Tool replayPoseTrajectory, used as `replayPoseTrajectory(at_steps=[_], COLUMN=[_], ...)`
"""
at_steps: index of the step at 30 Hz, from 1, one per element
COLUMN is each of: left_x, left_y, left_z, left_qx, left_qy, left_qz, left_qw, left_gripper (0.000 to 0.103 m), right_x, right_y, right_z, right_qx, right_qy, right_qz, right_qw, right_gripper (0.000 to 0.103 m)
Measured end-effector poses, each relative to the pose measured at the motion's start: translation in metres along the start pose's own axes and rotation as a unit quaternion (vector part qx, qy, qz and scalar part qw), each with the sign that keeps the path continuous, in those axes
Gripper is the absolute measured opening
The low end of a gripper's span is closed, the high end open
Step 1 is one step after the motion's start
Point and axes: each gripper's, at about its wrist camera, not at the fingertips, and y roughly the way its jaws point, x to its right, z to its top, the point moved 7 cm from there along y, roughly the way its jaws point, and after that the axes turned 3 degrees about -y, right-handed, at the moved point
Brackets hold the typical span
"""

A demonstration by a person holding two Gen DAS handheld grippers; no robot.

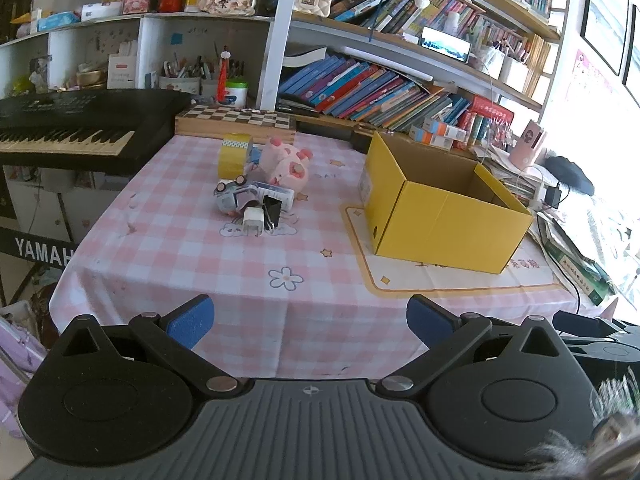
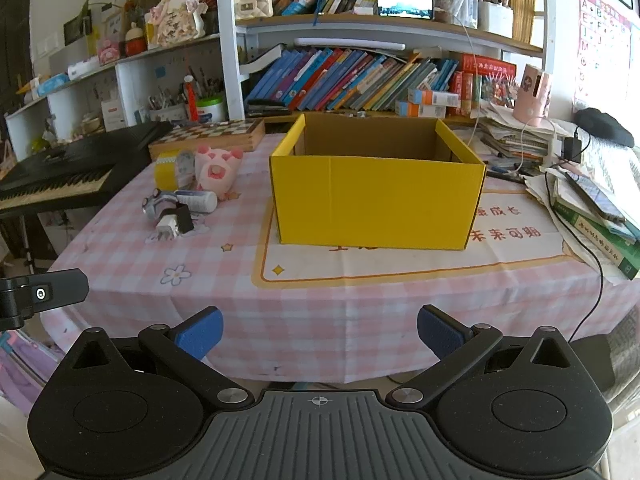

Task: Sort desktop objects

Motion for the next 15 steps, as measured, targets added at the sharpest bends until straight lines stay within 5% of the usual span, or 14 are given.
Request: replayPoseTrajectory(at_steps=[15], left_x=[-0.0016], left_y=[0.0013], left_z=[-0.0009], left_qx=[-0.004], left_qy=[0.0], left_qz=[0.004], left_qw=[1.0], left_gripper=[0.103], right_x=[-0.0012], right_y=[-0.0003], right_z=[0.0], right_qx=[0.0], right_qy=[-0.001], right_qz=[0.0], right_qw=[1.0], right_gripper=[0.103])
